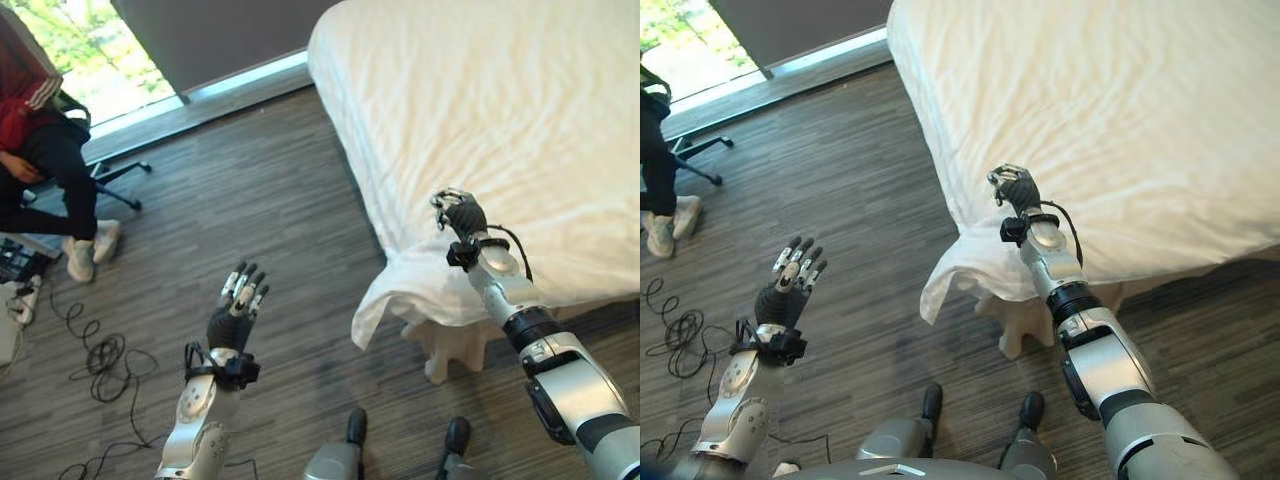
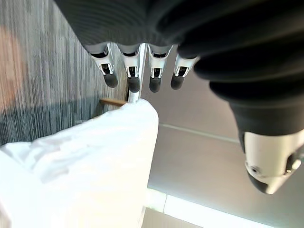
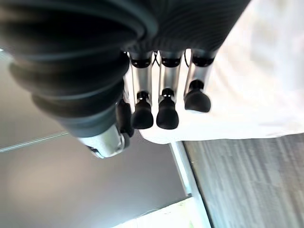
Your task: Making the bed.
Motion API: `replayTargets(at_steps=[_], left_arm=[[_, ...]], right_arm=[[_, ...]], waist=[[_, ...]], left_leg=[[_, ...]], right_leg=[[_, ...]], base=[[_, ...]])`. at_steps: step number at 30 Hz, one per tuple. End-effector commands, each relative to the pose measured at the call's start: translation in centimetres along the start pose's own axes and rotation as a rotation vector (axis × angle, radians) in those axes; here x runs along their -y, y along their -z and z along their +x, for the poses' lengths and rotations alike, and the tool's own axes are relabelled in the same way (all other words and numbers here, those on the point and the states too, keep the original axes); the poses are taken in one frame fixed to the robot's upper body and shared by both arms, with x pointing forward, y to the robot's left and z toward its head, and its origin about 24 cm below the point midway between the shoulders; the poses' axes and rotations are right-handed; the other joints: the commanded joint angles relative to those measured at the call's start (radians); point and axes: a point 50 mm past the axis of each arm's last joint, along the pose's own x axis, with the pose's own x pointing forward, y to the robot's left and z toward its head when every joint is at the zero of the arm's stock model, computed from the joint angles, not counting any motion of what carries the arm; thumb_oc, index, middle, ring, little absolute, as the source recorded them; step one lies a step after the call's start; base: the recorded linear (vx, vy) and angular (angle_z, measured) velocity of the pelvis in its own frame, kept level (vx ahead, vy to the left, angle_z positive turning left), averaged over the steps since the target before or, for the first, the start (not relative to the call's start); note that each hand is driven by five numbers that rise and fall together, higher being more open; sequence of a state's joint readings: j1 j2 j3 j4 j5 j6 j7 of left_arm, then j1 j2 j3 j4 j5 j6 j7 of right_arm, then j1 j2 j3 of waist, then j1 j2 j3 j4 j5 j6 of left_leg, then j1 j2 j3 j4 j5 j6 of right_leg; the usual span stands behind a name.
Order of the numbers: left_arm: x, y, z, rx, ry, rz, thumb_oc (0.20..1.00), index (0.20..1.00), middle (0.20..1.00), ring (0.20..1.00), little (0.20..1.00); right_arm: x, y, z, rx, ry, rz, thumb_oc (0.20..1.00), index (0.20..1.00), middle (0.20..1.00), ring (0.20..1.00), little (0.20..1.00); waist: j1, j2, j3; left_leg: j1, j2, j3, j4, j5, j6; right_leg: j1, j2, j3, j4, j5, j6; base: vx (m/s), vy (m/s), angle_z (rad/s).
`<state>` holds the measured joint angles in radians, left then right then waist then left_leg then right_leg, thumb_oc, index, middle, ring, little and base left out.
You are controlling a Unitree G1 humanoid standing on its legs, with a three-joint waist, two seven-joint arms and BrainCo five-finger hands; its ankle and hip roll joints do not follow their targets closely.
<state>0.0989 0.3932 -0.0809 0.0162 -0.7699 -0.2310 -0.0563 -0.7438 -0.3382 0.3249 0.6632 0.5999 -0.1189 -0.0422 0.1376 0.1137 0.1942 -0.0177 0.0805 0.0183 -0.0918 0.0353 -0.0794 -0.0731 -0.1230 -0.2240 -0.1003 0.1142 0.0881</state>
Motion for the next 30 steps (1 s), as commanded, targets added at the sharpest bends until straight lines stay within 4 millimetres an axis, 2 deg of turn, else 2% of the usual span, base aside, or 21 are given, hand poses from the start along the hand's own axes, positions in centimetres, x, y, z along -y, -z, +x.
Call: replayTargets(at_steps=[1, 10, 11, 12, 13, 15, 17, 19, 22, 25, 26, 27, 28, 29, 30], left_arm=[[0.4, -0.9, 0.4, 0.044, 0.058, 0.047, 1.0, 1.0, 1.0, 1.0, 1.0], [2.1, -0.4, 1.1, 0.046, 0.109, 0.022, 1.0, 1.0, 1.0, 1.0, 1.0], [2.1, -0.4, 1.2, 0.046, 0.11, 0.027, 1.0, 1.0, 1.0, 1.0, 1.0], [2.1, -0.4, 1.2, 0.044, 0.115, 0.038, 1.0, 1.0, 1.0, 1.0, 1.0], [2.1, -0.3, 1.2, 0.042, 0.115, 0.05, 1.0, 1.0, 1.0, 1.0, 1.0], [2.0, -0.8, 1.6, 0.052, 0.127, 0.099, 1.0, 1.0, 1.0, 1.0, 1.0], [1.8, -1.2, 2.1, 0.061, 0.128, 0.168, 1.0, 1.0, 1.0, 1.0, 1.0], [1.3, -1.8, 2.5, 0.071, 0.132, 0.279, 1.0, 1.0, 1.0, 1.0, 1.0], [0.9, -2.4, 3.2, 0.073, 0.139, 0.398, 1.0, 1.0, 1.0, 1.0, 1.0], [0.3, -2.8, 3.6, 0.05, 0.152, 0.562, 1.0, 1.0, 1.0, 1.0, 1.0], [-0.2, -3.3, 4.1, 0.032, 0.161, 0.727, 1.0, 1.0, 1.0, 1.0, 1.0], [-0.2, -3.2, 4.1, 0.031, 0.162, 0.728, 1.0, 1.0, 1.0, 1.0, 1.0], [-0.6, -3.4, 4.3, 0.013, 0.159, 0.812, 1.0, 1.0, 1.0, 1.0, 1.0], [-0.8, -3.5, 4.4, 0.014, 0.155, 0.828, 1.0, 1.0, 1.0, 1.0, 1.0], [-1.1, -3.5, 4.7, -0.012, 0.156, 0.919, 1.0, 1.0, 1.0, 1.0, 1.0]], right_arm=[[-2.0, -1.2, 0.3, 0.094, -0.064, 0.062, 0.2, 0.2, 0.2, 0.2, 0.2], [-1.8, -0.1, -0.1, 0.059, -0.053, 0.054, 0.2, 0.2, 0.2, 0.2, 0.2], [-1.9, -0.2, -0.1, 0.062, -0.059, 0.043, 0.322, 0.322, 0.322, 0.322, 0.322], [-2.1, -0.3, -0.2, 0.068, -0.077, 0.032, 0.514, 0.514, 0.514, 0.514, 0.514], [-2.4, -0.2, -0.4, 0.07, -0.091, 0.024, 1.0, 1.0, 1.0, 1.0, 1.0], [-3.0, -1.2, -1.3, 0.137, -0.14, 0.011, 1.0, 1.0, 1.0, 1.0, 1.0], [-3.4, -1.6, -2.8, 0.201, -0.17, 0.075, 1.0, 1.0, 1.0, 1.0, 1.0], [-2.9, -2.0, -4.6, 0.261, -0.197, 0.15, 1.0, 1.0, 1.0, 1.0, 1.0], [-1.8, -2.5, -7.7, 0.331, -0.234, 0.168, 1.0, 1.0, 1.0, 1.0, 1.0], [0.1, -1.8, -10.9, 0.327, -0.216, 0.208, 1.0, 1.0, 1.0, 1.0, 1.0], [1.5, -0.4, -13.6, 0.284, -0.166, 0.255, 1.0, 1.0, 1.0, 1.0, 1.0], [1.5, -0.3, -13.6, 0.283, -0.166, 0.256, 1.0, 1.0, 1.0, 1.0, 1.0], [2.7, 0.1, -14.6, 0.264, -0.105, 0.244, 1.0, 1.0, 1.0, 1.0, 1.0], [2.7, 0.3, -15.0, 0.256, -0.104, 0.251, 1.0, 1.0, 1.0, 1.0, 1.0], [3.6, 1.1, -15.6, 0.227, -0.049, 0.273, 1.0, 1.0, 1.0, 1.0, 1.0]], waist=[[0.005, -0.057, -0.038], [-0.035, -0.047, -0.031], [-0.038, -0.047, -0.03], [-0.042, -0.046, -0.028], [-0.047, -0.047, -0.028], [-0.071, -0.05, -0.025], [-0.095, -0.053, -0.024], [-0.126, -0.057, -0.025], [-0.175, -0.062, -0.025], [-0.221, -0.065, -0.029], [-0.265, -0.066, -0.032], [-0.264, -0.067, -0.033], [-0.283, -0.066, -0.029], [-0.287, -0.067, -0.033], [-0.299, -0.068, -0.033]], left_leg=[[0.009, -0.015, -0.021, 0.005, 0.017, 0.025], [0.016, -0.022, -0.003, 0.005, 0.008, 0.026], [0.016, -0.022, 0.0, 0.005, 0.008, 0.026], [0.017, -0.022, 0.004, 0.005, 0.007, 0.026], [0.02, -0.021, 0.009, 0.005, 0.005, 0.026], [0.027, -0.02, 0.022, 0.005, 0.0, 0.027], [0.034, -0.017, 0.036, 0.005, -0.006, 0.027], [0.042, -0.013, 0.052, 0.005, -0.012, 0.026], [0.054, -0.008, 0.081, 0.005, -0.021, 0.025], [0.065, -0.003, 0.106, 0.005, -0.029, 0.023], [0.074, 0.001, 0.128, 0.005, -0.036, 0.02], [0.074, 0.001, 0.128, 0.005, -0.036, 0.02], [0.081, 0.004, 0.138, 0.005, -0.042, 0.019], [0.077, 0.003, 0.141, 0.005, -0.039, 0.019], [0.078, 0.004, 0.148, 0.005, -0.04, 0.018]], right_leg=[[-0.023, -0.019, 0.042, 0.041, 0.018, 0.019], [-0.028, -0.023, 0.064, 0.04, 0.019, 0.02], [-0.029, -0.023, 0.065, 0.04, 0.02, 0.02], [-0.031, -0.023, 0.068, 0.041, 0.02, 0.02], [-0.03, -0.022, 0.073, 0.04, 0.02, 0.02], [-0.033, -0.018, 0.087, 0.04, 0.021, 0.02], [-0.037, -0.014, 0.102, 0.041, 0.021, 0.021], [-0.041, -0.01, 0.117, 0.042, 0.018, 0.023], [-0.046, -0.004, 0.141, 0.043, 0.018, 0.025], [-0.051, 0.002, 0.161, 0.043, 0.018, 0.029], [-0.059, 0.007, 0.181, 0.044, 0.022, 0.033], [-0.059, 0.007, 0.182, 0.044, 0.022, 0.033], [-0.058, 0.012, 0.191, 0.045, 0.02, 0.035], [-0.065, 0.011, 0.195, 0.045, 0.023, 0.035], [-0.069, 0.013, 0.199, 0.046, 0.024, 0.036]], base=[[0.02, -0.005, -0.13], [0.01, 0.01, -0.1], [0.0, 0.016, -0.07], [0.02, 0.015, -0.03], [0.0, 0.0, 0.0], [0.03, 0.018, -0.04], [0.03, 0.021, -0.17], [0.03, 0.026, -0.15], [0.03, 0.035, -0.25], [0.04, 0.031, -0.42], [0.03, 0.032, -0.45], [0.03, 0.035, -0.36], [0.01, 0.015, -0.21], [0.01, 0.016, -0.29], [-0.01, 0.012, -0.32]])
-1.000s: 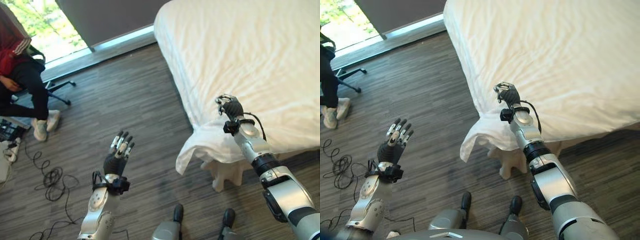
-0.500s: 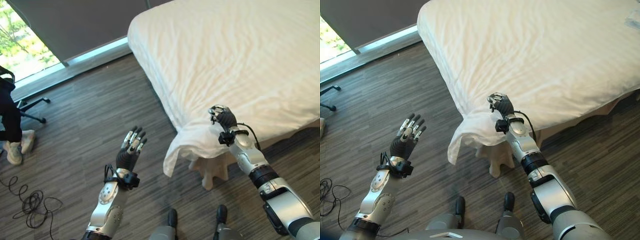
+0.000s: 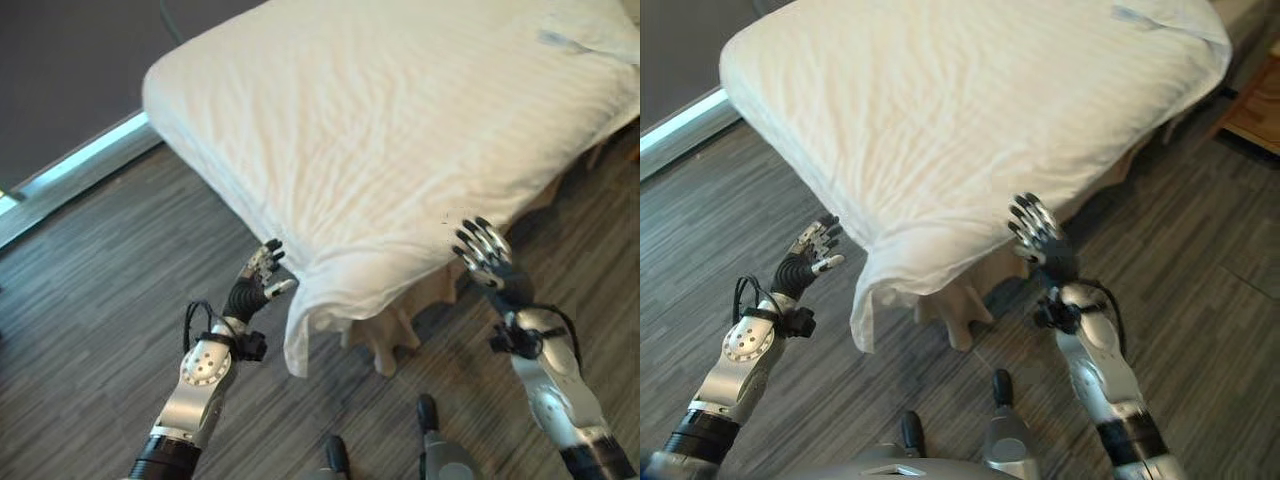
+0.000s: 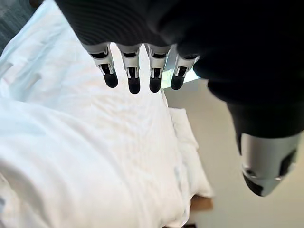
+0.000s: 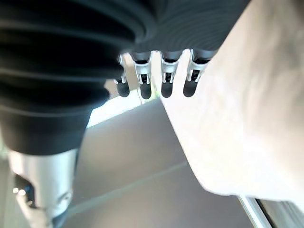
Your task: Making the bed.
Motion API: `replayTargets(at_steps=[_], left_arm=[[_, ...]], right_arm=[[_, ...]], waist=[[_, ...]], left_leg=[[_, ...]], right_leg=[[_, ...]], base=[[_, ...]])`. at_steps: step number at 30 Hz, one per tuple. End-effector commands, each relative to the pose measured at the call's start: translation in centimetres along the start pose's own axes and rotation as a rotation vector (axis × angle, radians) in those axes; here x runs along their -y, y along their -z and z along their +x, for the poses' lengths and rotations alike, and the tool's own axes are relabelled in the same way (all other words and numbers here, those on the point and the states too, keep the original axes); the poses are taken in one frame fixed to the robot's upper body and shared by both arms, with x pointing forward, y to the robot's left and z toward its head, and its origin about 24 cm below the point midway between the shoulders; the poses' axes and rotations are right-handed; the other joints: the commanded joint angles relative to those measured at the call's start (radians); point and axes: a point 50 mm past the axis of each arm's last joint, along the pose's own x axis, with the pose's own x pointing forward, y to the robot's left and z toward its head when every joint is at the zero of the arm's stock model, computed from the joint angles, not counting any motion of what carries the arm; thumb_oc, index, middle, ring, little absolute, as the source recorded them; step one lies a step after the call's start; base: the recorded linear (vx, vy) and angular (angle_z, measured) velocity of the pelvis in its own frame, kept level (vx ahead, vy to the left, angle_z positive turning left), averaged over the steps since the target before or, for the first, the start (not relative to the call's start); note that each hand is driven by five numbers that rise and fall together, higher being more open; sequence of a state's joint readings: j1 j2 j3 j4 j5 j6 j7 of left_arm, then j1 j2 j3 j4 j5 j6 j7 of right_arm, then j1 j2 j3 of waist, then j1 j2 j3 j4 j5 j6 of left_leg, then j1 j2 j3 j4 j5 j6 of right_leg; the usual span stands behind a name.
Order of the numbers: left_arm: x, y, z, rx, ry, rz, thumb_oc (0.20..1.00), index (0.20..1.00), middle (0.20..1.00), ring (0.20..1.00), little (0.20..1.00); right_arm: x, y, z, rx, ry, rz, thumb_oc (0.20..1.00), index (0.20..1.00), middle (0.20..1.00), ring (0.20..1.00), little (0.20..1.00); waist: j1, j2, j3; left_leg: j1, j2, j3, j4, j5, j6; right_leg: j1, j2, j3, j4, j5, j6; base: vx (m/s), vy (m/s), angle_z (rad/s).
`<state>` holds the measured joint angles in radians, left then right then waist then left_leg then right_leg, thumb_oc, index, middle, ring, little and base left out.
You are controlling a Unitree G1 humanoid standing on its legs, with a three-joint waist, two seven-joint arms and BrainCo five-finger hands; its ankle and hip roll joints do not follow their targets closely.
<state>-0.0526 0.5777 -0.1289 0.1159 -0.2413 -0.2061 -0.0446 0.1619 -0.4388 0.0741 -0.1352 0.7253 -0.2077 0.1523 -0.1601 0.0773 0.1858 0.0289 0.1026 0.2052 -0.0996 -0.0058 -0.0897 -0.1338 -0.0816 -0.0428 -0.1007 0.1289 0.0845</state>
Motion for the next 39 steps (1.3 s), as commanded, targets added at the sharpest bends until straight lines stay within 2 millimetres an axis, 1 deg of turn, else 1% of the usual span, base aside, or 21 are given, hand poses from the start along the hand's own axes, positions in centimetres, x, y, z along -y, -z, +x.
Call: replayTargets(at_steps=[1, 3, 4, 5, 6, 7, 9, 12, 14, 19, 22, 24, 26, 27, 29, 32, 34, 35, 37, 38, 39], left_arm=[[-2.1, -0.9, 1.5, -0.011, 0.003, 0.321, 1.0, 1.0, 1.0, 1.0, 1.0], [-2.8, -1.2, 1.4, -0.028, 0.013, 0.463, 1.0, 1.0, 1.0, 1.0, 1.0], [-3.9, -1.6, 1.1, -0.037, 0.011, 0.564, 1.0, 1.0, 1.0, 1.0, 1.0], [-4.6, -1.8, 0.7, -0.049, -0.006, 0.648, 1.0, 1.0, 1.0, 1.0, 1.0], [-4.7, -1.8, 0.7, -0.05, -0.006, 0.649, 1.0, 1.0, 1.0, 1.0, 1.0], [-5.5, -1.7, 0.3, -0.069, -0.043, 0.728, 1.0, 1.0, 1.0, 1.0, 1.0], [-5.8, -1.4, 0.1, -0.085, -0.081, 0.743, 1.0, 1.0, 1.0, 1.0, 1.0], [-5.7, -1.3, 0.0, -0.087, -0.093, 0.751, 1.0, 1.0, 1.0, 1.0, 1.0], [-5.1, -1.1, 0.4, -0.087, -0.085, 0.773, 1.0, 1.0, 1.0, 1.0, 1.0], [-3.2, -0.2, 2.0, -0.09, -0.029, 0.761, 1.0, 1.0, 1.0, 1.0, 1.0], [-1.7, -0.2, 3.0, -0.068, 0.012, 0.767, 1.0, 1.0, 1.0, 1.0, 1.0], [-0.9, 0.7, 3.3, -0.09, 0.042, 0.771, 1.0, 1.0, 1.0, 1.0, 1.0], [-0.1, 0.8, 3.7, -0.089, 0.068, 0.778, 1.0, 1.0, 1.0, 1.0, 1.0], [0.3, 1.4, 3.7, -0.111, 0.09, 0.788, 1.0, 1.0, 1.0, 1.0, 1.0], [0.7, 2.0, 4.0, -0.135, 0.099, 0.801, 1.0, 1.0, 1.0, 1.0, 1.0], [1.7, 4.0, 4.4, -0.221, 0.12, 0.821, 1.0, 1.0, 1.0, 1.0, 1.0], [2.6, 6.4, 4.8, -0.34, 0.148, 0.855, 1.0, 1.0, 1.0, 1.0, 1.0], [2.7, 6.4, 4.9, -0.338, 0.147, 0.855, 1.0, 1.0, 1.0, 1.0, 1.0], [3.3, 7.3, 5.2, -0.396, 0.169, 0.879, 1.0, 1.0, 1.0, 1.0, 1.0], [3.5, 8.0, 5.1, -0.433, 0.179, 0.889, 0.62, 0.62, 0.62, 0.62, 0.62], [3.8, 8.6, 5.0, -0.468, 0.195, 0.901, 0.445, 0.445, 0.445, 0.445, 0.445]], right_arm=[[0.1, -1.4, 0.9, 0.123, 0.012, 0.089, 1.0, 1.0, 1.0, 1.0, 1.0], [1.1, -1.0, -0.2, 0.1, 0.072, 0.089, 1.0, 1.0, 1.0, 1.0, 1.0], [2.4, -0.7, -1.4, 0.077, 0.148, 0.065, 1.0, 1.0, 1.0, 1.0, 1.0], [3.2, -0.6, -2.0, 0.066, 0.194, 0.056, 1.0, 1.0, 1.0, 1.0, 1.0], [3.2, -0.5, -2.0, 0.065, 0.193, 0.057, 1.0, 1.0, 1.0, 1.0, 1.0], [3.7, -0.5, -2.5, 0.064, 0.228, 0.056, 1.0, 1.0, 1.0, 1.0, 1.0], [3.7, -0.6, -2.5, 0.072, 0.232, 0.059, 1.0, 1.0, 1.0, 1.0, 1.0], [3.6, -0.7, -2.2, 0.075, 0.228, 0.057, 1.0, 1.0, 1.0, 1.0, 1.0], [3.2, -0.5, -1.7, 0.07, 0.201, 0.067, 1.0, 1.0, 1.0, 1.0, 1.0], [2.5, -0.5, -1.0, 0.063, 0.159, 0.068, 1.0, 1.0, 1.0, 1.0, 1.0], [2.3, -0.7, -0.7, 0.071, 0.147, 0.063, 1.0, 1.0, 1.0, 1.0, 1.0], [2.2, -0.8, -0.5, 0.078, 0.145, 0.066, 1.0, 1.0, 1.0, 1.0, 1.0], [2.4, -0.9, -0.5, 0.085, 0.158, 0.066, 1.0, 1.0, 1.0, 1.0, 1.0], [2.5, -0.8, -0.6, 0.083, 0.167, 0.067, 1.0, 1.0, 1.0, 1.0, 1.0], [2.6, -0.9, -0.5, 0.089, 0.173, 0.066, 1.0, 1.0, 1.0, 1.0, 1.0], [2.4, -0.7, -0.4, 0.09, 0.173, 0.076, 1.0, 1.0, 1.0, 1.0, 1.0], [1.9, -0.5, 0.1, 0.085, 0.149, 0.088, 1.0, 1.0, 1.0, 1.0, 1.0], [1.9, -0.5, 0.1, 0.086, 0.149, 0.088, 1.0, 1.0, 1.0, 1.0, 1.0], [1.5, -0.3, 0.4, 0.081, 0.137, 0.095, 1.0, 1.0, 1.0, 1.0, 1.0], [1.4, -0.3, 0.5, 0.08, 0.133, 0.096, 1.0, 1.0, 1.0, 1.0, 1.0], [1.2, -0.2, 0.7, 0.078, 0.127, 0.099, 1.0, 1.0, 1.0, 1.0, 1.0]], waist=[[-0.011, -0.031, -0.024], [-0.021, -0.034, -0.026], [-0.027, -0.034, -0.026], [-0.031, -0.034, -0.024], [-0.032, -0.035, -0.024], [-0.036, -0.034, -0.021], [-0.038, -0.033, -0.016], [-0.041, -0.032, -0.01], [-0.045, -0.032, 0.002], [-0.06, -0.038, 0.023], [-0.067, -0.04, 0.034], [-0.073, -0.041, 0.04], [-0.076, -0.04, 0.045], [-0.082, -0.041, 0.049], [-0.086, -0.039, 0.055], [-0.1, -0.04, 0.065], [-0.12, -0.045, 0.071], [-0.119, -0.044, 0.071], [-0.131, -0.047, 0.074], [-0.136, -0.049, 0.075], [-0.141, -0.051, 0.076]], left_leg=[[0.032, -0.018, -0.034, 0.012, -0.001, 0.028], [0.032, -0.016, -0.027, 0.012, -0.003, 0.027], [0.035, -0.017, -0.023, 0.012, -0.007, 0.026], [0.037, -0.018, -0.021, 0.012, -0.009, 0.026], [0.038, -0.018, -0.021, 0.012, -0.009, 0.026], [0.04, -0.019, -0.018, 0.012, -0.011, 0.026], [0.04, -0.02, -0.014, 0.012, -0.013, 0.027], [0.038, -0.021, -0.013, 0.012, -0.013, 0.027], [0.032, -0.021, -0.01, 0.012, -0.012, 0.027], [0.015, -0.018, 0.002, 0.012, -0.004, 0.024], [0.004, -0.017, 0.008, 0.012, 0.001, 0.023], [-0.002, -0.016, 0.013, 0.012, 0.004, 0.021], [-0.01, -0.014, 0.017, 0.012, 0.005, 0.02], [-0.011, -0.014, 0.018, 0.012, 0.006, 0.02], [-0.015, -0.014, 0.021, 0.012, 0.008, 0.018], [-0.027, -0.014, 0.028, 0.012, 0.012, 0.016], [-0.04, -0.012, 0.039, 0.012, 0.017, 0.012], [-0.041, -0.012, 0.04, 0.012, 0.018, 0.012], [-0.047, -0.01, 0.045, 0.012, 0.021, 0.009], [-0.051, -0.008, 0.048, 0.012, 0.023, 0.007], [-0.053, -0.007, 0.051, 0.012, 0.024, 0.006]], right_leg=[[-0.011, -0.027, 0.022, 0.047, 0.01, 0.04], [-0.016, -0.025, 0.028, 0.047, 0.011, 0.041], [-0.017, -0.024, 0.03, 0.048, 0.01, 0.042], [-0.019, -0.023, 0.034, 0.05, 0.01, 0.041], [-0.019, -0.023, 0.035, 0.051, 0.01, 0.041], [-0.02, -0.024, 0.039, 0.052, 0.01, 0.041], [-0.023, -0.024, 0.041, 0.055, 0.01, 0.04], [-0.03, -0.024, 0.045, 0.059, 0.011, 0.039], [-0.042, -0.021, 0.051, 0.063, 0.014, 0.037], [-0.068, -0.016, 0.062, 0.067, 0.024, 0.037], [-0.083, -0.012, 0.07, 0.069, 0.028, 0.037], [-0.092, -0.01, 0.075, 0.069, 0.03, 0.038], [-0.101, -0.01, 0.078, 0.071, 0.032, 0.038], [-0.105, -0.009, 0.081, 0.072, 0.033, 0.038], [-0.112, -0.009, 0.083, 0.072, 0.034, 0.038], [-0.128, -0.008, 0.091, 0.073, 0.04, 0.038], [-0.151, -0.003, 0.099, 0.073, 0.046, 0.039], [-0.152, -0.003, 0.099, 0.073, 0.046, 0.039], [-0.164, 0.001, 0.102, 0.075, 0.049, 0.039], [-0.169, 0.003, 0.104, 0.076, 0.05, 0.039], [-0.173, 0.004, 0.107, 0.076, 0.05, 0.039]], base=[[0.01, 0.007, -0.23], [0.02, -0.002, -0.23], [0.02, -0.002, -0.26], [0.02, 0.0, -0.13], [0.0, 0.0, 0.0], [0.0, 0.0, 0.0], [0.0, 0.0, 0.0], [0.0, 0.0, 0.0], [-0.06, 0.004, 0.0], [-0.05, -0.01, -0.1], [-0.03, -0.017, -0.05], [-0.02, -0.018, -0.11], [-0.02, -0.016, -0.12], [-0.01, -0.003, -0.11], [-0.01, -0.001, -0.07], [-0.02, 0.0, -0.02], [-0.02, -0.003, -0.01], [-0.02, -0.008, -0.05], [0.0, -0.004, -0.03], [0.0, 0.0, 0.0], [0.0, 0.0, 0.0]])
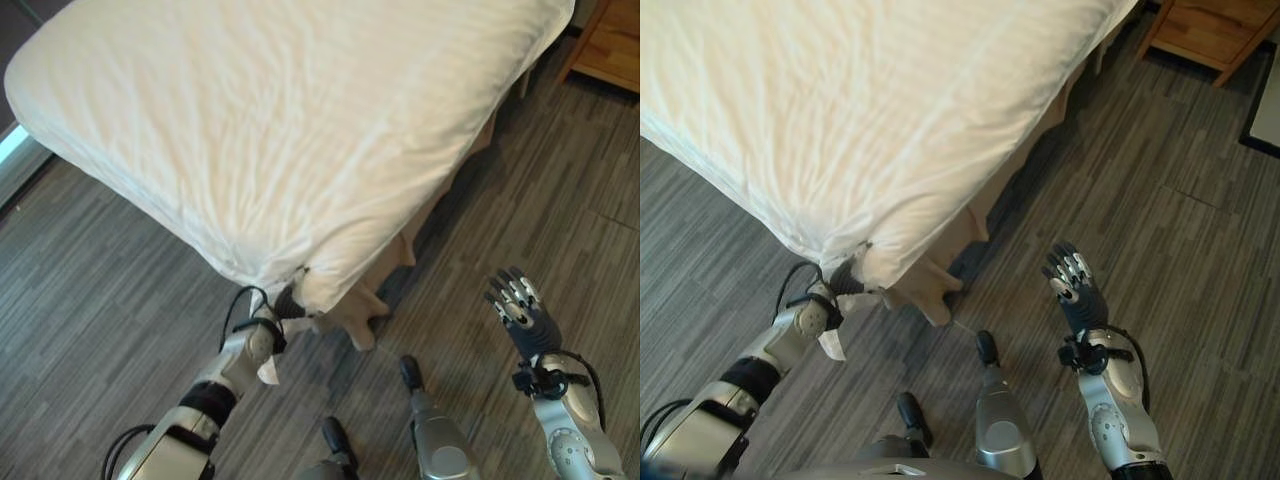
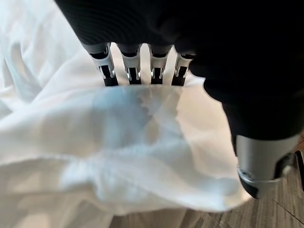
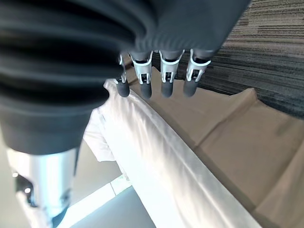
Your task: Making the bed.
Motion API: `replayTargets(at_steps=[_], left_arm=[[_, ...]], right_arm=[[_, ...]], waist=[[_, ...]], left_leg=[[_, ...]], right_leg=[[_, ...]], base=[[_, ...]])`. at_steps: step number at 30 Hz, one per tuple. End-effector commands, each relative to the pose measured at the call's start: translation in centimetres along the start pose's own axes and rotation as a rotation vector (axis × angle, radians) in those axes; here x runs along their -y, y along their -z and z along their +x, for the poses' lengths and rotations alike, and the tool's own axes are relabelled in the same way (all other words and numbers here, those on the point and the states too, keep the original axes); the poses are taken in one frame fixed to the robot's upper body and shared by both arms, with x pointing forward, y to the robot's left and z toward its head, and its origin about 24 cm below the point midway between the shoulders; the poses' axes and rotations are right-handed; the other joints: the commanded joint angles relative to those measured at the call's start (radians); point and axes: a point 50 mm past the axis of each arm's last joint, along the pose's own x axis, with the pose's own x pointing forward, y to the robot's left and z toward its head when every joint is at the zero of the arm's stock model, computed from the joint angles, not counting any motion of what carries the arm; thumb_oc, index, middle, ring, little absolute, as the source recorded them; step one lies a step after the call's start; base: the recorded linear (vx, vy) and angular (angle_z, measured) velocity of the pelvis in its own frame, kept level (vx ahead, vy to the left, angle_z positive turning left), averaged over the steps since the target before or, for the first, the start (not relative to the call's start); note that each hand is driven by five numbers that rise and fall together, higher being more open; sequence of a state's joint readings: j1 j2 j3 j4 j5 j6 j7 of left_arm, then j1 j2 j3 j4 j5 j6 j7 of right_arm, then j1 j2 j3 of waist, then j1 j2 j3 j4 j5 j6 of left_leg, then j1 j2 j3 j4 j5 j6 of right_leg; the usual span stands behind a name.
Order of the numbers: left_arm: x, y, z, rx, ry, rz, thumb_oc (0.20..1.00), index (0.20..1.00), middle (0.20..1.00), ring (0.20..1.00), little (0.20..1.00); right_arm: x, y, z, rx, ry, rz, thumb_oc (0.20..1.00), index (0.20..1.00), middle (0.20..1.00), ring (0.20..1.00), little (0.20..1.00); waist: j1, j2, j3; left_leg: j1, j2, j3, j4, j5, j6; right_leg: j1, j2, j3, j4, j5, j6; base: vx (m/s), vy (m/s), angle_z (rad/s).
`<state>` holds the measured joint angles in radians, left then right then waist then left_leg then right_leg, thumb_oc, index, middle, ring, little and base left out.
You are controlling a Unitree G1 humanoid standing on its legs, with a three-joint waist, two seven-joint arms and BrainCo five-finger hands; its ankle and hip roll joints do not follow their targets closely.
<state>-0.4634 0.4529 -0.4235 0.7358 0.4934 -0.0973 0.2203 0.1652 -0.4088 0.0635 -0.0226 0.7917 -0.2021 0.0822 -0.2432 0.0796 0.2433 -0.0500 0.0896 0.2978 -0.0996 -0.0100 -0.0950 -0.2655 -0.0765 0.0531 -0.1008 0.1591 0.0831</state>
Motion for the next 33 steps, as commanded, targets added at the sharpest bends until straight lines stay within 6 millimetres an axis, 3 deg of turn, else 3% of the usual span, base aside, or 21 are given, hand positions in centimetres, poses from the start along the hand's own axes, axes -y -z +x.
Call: replayTargets(at_steps=[1, 2, 4, 10, 15, 22, 23, 26, 27, 28, 33], left_arm=[[3.2, 2.9, -0.2, -0.205, 0.205, 0.143, 0.329, 0.329, 0.329, 0.329, 0.329], [3.5, 2.8, -0.1, -0.221, 0.212, 0.137, 0.2, 0.2, 0.2, 0.2, 0.2], [4.3, 2.4, 0.0, -0.234, 0.228, 0.129, 0.2, 0.2, 0.2, 0.2, 0.2], [7.4, -6.6, 0.8, 0.138, 0.303, 0.185, 0.2, 0.2, 0.2, 0.2, 0.2], [10.1, -13.5, -1.4, 0.472, 0.472, 0.25, 0.2, 0.2, 0.2, 0.2, 0.2], [10.9, -18.7, -3.8, 0.652, 0.575, 0.065, 0.2, 0.2, 0.2, 0.2, 0.2], [11.4, -20.4, -4.9, 0.715, 0.623, 0.039, 0.2, 0.2, 0.2, 0.2, 0.2], [12.0, -20.9, -5.2, 0.717, 0.645, 0.037, 0.209, 0.209, 0.209, 0.209, 0.209], [12.0, -20.9, -5.2, 0.718, 0.645, 0.037, 0.329, 0.329, 0.329, 0.329, 0.329], [12.8, -20.5, -5.1, 0.673, 0.654, 0.039, 1.0, 1.0, 1.0, 1.0, 1.0], [13.0, -19.5, -4.9, 0.595, 0.687, -0.062, 1.0, 1.0, 1.0, 1.0, 1.0]], right_arm=[[-1.4, -2.2, 1.2, 0.142, -0.062, 0.031, 1.0, 1.0, 1.0, 1.0, 1.0], [-1.5, -2.2, 1.3, 0.145, -0.068, 0.034, 1.0, 1.0, 1.0, 1.0, 1.0], [-1.8, -2.0, 1.4, 0.141, -0.073, 0.039, 1.0, 1.0, 1.0, 1.0, 1.0], [-1.7, -2.1, 1.5, 0.161, -0.038, 0.048, 1.0, 1.0, 1.0, 1.0, 1.0], [-1.5, -2.1, 1.7, 0.166, -0.014, 0.059, 1.0, 1.0, 1.0, 1.0, 1.0], [-1.6, -2.2, 1.7, 0.167, -0.007, 0.06, 1.0, 1.0, 1.0, 1.0, 1.0], [-1.6, -2.0, 1.8, 0.161, 0.004, 0.065, 1.0, 1.0, 1.0, 1.0, 1.0], [-1.7, -1.8, 1.9, 0.153, 0.003, 0.071, 1.0, 1.0, 1.0, 1.0, 1.0], [-1.7, -1.8, 1.9, 0.153, 0.003, 0.07, 1.0, 1.0, 1.0, 1.0, 1.0], [-2.0, -1.7, 2.0, 0.145, -0.006, 0.074, 1.0, 1.0, 1.0, 1.0, 1.0], [-1.8, -1.7, 2.1, 0.142, 0.0, 0.055, 1.0, 1.0, 1.0, 1.0, 1.0]], waist=[[-0.065, -0.056, 0.019], [-0.07, -0.059, 0.02], [-0.079, -0.063, 0.021], [-0.075, -0.058, 0.025], [-0.067, -0.04, 0.029], [-0.064, -0.018, 0.029], [-0.064, -0.009, 0.028], [-0.065, -0.007, 0.026], [-0.065, -0.006, 0.026], [-0.068, -0.008, 0.026], [-0.063, 0.001, 0.027]], left_leg=[[0.025, 0.007, -0.038, 0.012, 0.028, 0.01], [0.024, 0.009, -0.034, 0.012, 0.029, 0.008], [0.022, 0.01, -0.028, 0.012, 0.03, 0.006], [0.025, 0.011, -0.039, 0.012, 0.024, 0.006], [0.038, 0.007, -0.055, 0.012, 0.012, 0.013], [0.048, 0.0, -0.069, 0.012, 0.007, 0.02], [0.052, -0.003, -0.075, 0.012, 0.006, 0.023], [0.056, -0.004, -0.078, 0.012, 0.003, 0.024], [0.056, -0.004, -0.078, 0.012, 0.003, 0.024], [0.056, -0.006, -0.077, 0.012, 0.003, 0.024], [0.06, -0.008, -0.082, 0.012, 0.005, 0.025]], right_leg=[[-0.044, 0.001, 0.014, 0.075, 0.022, 0.041], [-0.048, 0.002, 0.015, 0.074, 0.024, 0.041], [-0.052, 0.005, 0.02, 0.074, 0.026, 0.041], [-0.037, 0.0, 0.008, 0.062, 0.024, 0.042], [-0.013, -0.007, -0.003, 0.058, 0.016, 0.041], [0.007, -0.016, -0.012, 0.054, 0.013, 0.038], [0.015, -0.019, -0.018, 0.053, 0.011, 0.038], [0.019, -0.021, -0.019, 0.053, 0.01, 0.038], [0.019, -0.021, -0.019, 0.053, 0.01, 0.038], [0.02, -0.022, -0.017, 0.054, 0.01, 0.037], [0.03, -0.027, -0.021, 0.053, 0.011, 0.037]], base=[[0.0, -0.011, -0.03], [0.0, -0.01, -0.06], [0.0, -0.017, -0.18], [0.01, -0.016, -0.01], [0.0, -0.004, 0.04], [-0.01, 0.005, 0.1], [-0.01, 0.013, 0.14], [0.0, 0.012, 0.08], [-0.02, 0.007, 0.07], [-0.03, 0.007, 0.05], [-0.02, 0.009, -0.03]])
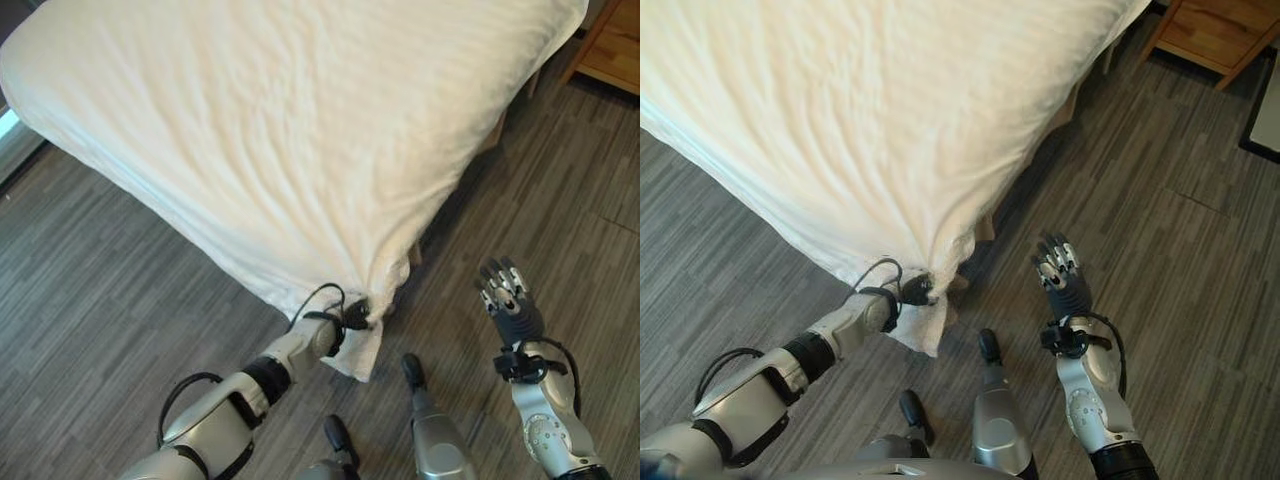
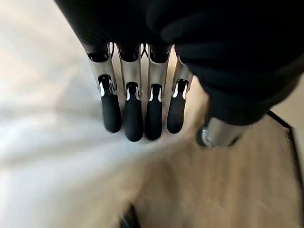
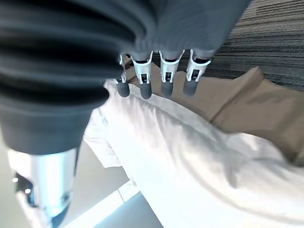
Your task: Making the bed.
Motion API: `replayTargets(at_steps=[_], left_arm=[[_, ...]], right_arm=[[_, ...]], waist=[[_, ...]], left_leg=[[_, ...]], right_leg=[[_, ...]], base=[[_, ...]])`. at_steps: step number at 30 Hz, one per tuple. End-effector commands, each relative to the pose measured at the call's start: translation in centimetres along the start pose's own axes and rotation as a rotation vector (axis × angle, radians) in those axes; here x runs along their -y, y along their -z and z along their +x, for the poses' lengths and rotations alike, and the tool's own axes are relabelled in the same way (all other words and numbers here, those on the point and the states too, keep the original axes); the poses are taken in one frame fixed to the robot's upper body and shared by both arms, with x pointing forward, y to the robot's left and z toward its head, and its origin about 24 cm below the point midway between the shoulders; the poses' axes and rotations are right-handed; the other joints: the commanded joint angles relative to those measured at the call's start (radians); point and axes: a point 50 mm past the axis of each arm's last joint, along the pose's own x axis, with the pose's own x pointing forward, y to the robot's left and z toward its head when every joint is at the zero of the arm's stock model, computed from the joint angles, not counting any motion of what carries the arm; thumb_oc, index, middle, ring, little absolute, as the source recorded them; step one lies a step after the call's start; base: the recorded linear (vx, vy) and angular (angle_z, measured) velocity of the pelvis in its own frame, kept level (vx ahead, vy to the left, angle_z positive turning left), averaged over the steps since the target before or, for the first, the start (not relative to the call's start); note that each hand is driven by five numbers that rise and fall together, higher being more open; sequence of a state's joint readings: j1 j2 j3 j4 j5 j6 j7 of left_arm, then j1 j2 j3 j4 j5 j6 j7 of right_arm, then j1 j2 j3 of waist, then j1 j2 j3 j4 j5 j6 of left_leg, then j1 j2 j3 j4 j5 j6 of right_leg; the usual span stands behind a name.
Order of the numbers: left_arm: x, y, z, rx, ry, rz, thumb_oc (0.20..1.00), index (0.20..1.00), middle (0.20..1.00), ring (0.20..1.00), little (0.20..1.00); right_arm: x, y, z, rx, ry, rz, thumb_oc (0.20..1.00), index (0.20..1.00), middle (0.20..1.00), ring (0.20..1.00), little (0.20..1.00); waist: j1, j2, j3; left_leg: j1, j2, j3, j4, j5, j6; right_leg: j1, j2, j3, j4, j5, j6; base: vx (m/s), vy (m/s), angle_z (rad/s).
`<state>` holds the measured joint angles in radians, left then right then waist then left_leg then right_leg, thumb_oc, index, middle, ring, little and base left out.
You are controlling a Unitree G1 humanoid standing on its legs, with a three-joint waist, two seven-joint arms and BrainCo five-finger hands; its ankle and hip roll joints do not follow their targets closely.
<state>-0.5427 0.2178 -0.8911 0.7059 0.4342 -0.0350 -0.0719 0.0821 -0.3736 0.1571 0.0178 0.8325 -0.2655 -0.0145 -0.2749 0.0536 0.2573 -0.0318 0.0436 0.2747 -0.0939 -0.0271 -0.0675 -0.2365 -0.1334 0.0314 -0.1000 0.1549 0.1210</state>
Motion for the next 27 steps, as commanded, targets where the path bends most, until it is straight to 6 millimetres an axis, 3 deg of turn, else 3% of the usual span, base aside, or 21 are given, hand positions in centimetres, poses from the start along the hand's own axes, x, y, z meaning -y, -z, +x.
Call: replayTargets(at_steps=[1, 9, 11, 12, 14, 16, 17, 19, 21, 23, 24, 25, 27], left_arm=[[2.0, -7.8, 1.3, 0.287, 0.082, -0.105, 1.0, 1.0, 1.0, 1.0, 1.0], [-1.9, -4.5, -2.1, 0.331, 0.018, -0.217, 1.0, 1.0, 1.0, 1.0, 1.0], [-3.2, -2.1, -5.2, 0.418, 0.035, -0.592, 1.0, 1.0, 1.0, 1.0, 1.0], [-3.2, -1.6, -5.9, 0.414, 0.027, -0.596, 1.0, 1.0, 1.0, 1.0, 1.0], [-3.2, 1.1, -8.6, 0.441, 0.039, -0.915, 1.0, 1.0, 1.0, 1.0, 1.0], [-3.7, 4.4, -11.7, 0.462, -0.115, -1.17, 1.0, 1.0, 1.0, 1.0, 1.0], [-3.7, 4.4, -11.8, 0.46, -0.117, -1.171, 1.0, 1.0, 1.0, 1.0, 1.0], [-3.2, 9.4, -15.9, 0.441, -0.547, -1.438, 1.0, 1.0, 1.0, 1.0, 1.0], [-2.5, 11.4, -17.9, 0.438, -0.825, -1.553, 1.0, 1.0, 1.0, 1.0, 1.0], [-1.8, 12.3, -18.5, 0.454, -1.024, -1.655, 1.0, 1.0, 1.0, 1.0, 1.0], [-2.0, 12.3, -19.0, 0.484, -1.102, -1.672, 1.0, 1.0, 1.0, 1.0, 1.0], [-1.9, 12.3, -19.6, 0.472, -1.19, -1.659, 1.0, 1.0, 1.0, 1.0, 1.0], [-2.1, 12.3, -19.7, 0.463, -1.212, -1.638, 1.0, 1.0, 1.0, 1.0, 1.0]], right_arm=[[0.1, -2.6, 0.6, 0.109, -0.022, -0.038, 1.0, 1.0, 1.0, 1.0, 1.0], [1.4, -3.5, 0.2, 0.122, 0.006, -0.091, 1.0, 1.0, 1.0, 1.0, 1.0], [1.7, -4.5, 0.1, 0.153, 0.001, -0.125, 1.0, 1.0, 1.0, 1.0, 1.0], [1.6, -4.5, 0.0, 0.152, -0.003, -0.124, 1.0, 1.0, 1.0, 1.0, 1.0], [1.5, -5.3, 0.1, 0.183, -0.024, -0.144, 1.0, 1.0, 1.0, 1.0, 1.0], [1.7, -6.2, 0.1, 0.225, -0.028, -0.17, 1.0, 1.0, 1.0, 1.0, 1.0], [1.7, -6.2, 0.1, 0.224, -0.03, -0.168, 1.0, 1.0, 1.0, 1.0, 1.0], [2.0, -7.1, 0.2, 0.274, -0.028, -0.222, 1.0, 1.0, 1.0, 1.0, 1.0], [1.8, -7.1, 0.7, 0.28, -0.04, -0.23, 1.0, 1.0, 1.0, 1.0, 1.0], [0.9, -7.2, 1.8, 0.299, -0.071, -0.227, 1.0, 1.0, 1.0, 1.0, 1.0], [0.2, -7.3, 2.4, 0.306, -0.101, -0.219, 0.2, 0.2, 0.2, 0.2, 0.2], [-1.8, -7.0, 3.9, 0.299, -0.19, -0.197, 0.2, 0.2, 0.2, 0.2, 0.2], [-3.2, -6.5, 5.2, 0.275, -0.237, -0.194, 0.2, 0.2, 0.2, 0.2, 0.2]], waist=[[-0.028, 0.031, 0.01], [-0.003, 0.057, -0.02], [0.005, 0.068, -0.039], [0.005, 0.066, -0.046], [0.009, 0.065, -0.061], [0.03, 0.06, -0.076], [0.028, 0.058, -0.079], [0.074, 0.038, -0.101], [0.109, 0.026, -0.114], [0.141, 0.015, -0.121], [0.156, 0.01, -0.122], [0.192, 0.003, -0.119], [0.216, -0.003, -0.117]], left_leg=[[0.044, 0.037, -0.061, 0.007, 0.022, -0.003], [0.065, 0.032, -0.077, 0.007, 0.018, -0.001], [0.083, 0.032, -0.074, 0.007, 0.013, -0.003], [0.081, 0.031, -0.073, 0.007, 0.016, -0.003], [0.088, 0.031, -0.068, 0.007, 0.016, -0.004], [0.098, 0.032, -0.074, 0.007, 0.014, -0.005], [0.093, 0.031, -0.075, 0.007, 0.017, -0.005], [0.105, 0.032, -0.097, 0.007, 0.018, -0.005], [0.109, 0.031, -0.118, 0.007, 0.02, -0.003], [0.11, 0.027, -0.138, 0.007, 0.021, 0.001], [0.106, 0.024, -0.148, 0.007, 0.025, 0.003], [0.106, 0.02, -0.162, 0.007, 0.025, 0.007], [0.1, 0.014, -0.173, 0.007, 0.031, 0.01]], right_leg=[[0.006, 0.028, -0.001, 0.052, 0.013, -0.001], [0.044, 0.018, -0.016, 0.052, 0.004, -0.003], [0.065, 0.018, -0.017, 0.05, -0.003, -0.002], [0.064, 0.016, -0.015, 0.049, 0.001, -0.003], [0.069, 0.019, -0.01, 0.047, 0.0, -0.004], [0.08, 0.021, -0.012, 0.048, -0.006, -0.004], [0.076, 0.019, -0.012, 0.048, -0.004, -0.004], [0.104, 0.017, -0.028, 0.044, -0.013, -0.005], [0.121, 0.013, -0.043, 0.041, -0.017, -0.007], [0.134, 0.008, -0.06, 0.038, -0.018, -0.008], [0.136, 0.005, -0.069, 0.037, -0.016, -0.009], [0.149, 0.0, -0.081, 0.032, -0.016, -0.01], [0.152, -0.004, -0.092, 0.031, -0.013, -0.01]], base=[[0.0, 0.0, 0.0], [0.01, 0.006, 0.01], [0.06, 0.041, 0.03], [0.04, 0.033, 0.01], [0.02, 0.012, -0.01], [0.03, 0.007, -0.12], [0.02, -0.014, -0.12], [0.02, -0.042, 0.04], [0.01, -0.042, 0.12], [-0.02, -0.024, 0.44], [-0.05, -0.013, 0.62], [-0.06, -0.005, 0.55], [-0.04, -0.005, 0.23]])
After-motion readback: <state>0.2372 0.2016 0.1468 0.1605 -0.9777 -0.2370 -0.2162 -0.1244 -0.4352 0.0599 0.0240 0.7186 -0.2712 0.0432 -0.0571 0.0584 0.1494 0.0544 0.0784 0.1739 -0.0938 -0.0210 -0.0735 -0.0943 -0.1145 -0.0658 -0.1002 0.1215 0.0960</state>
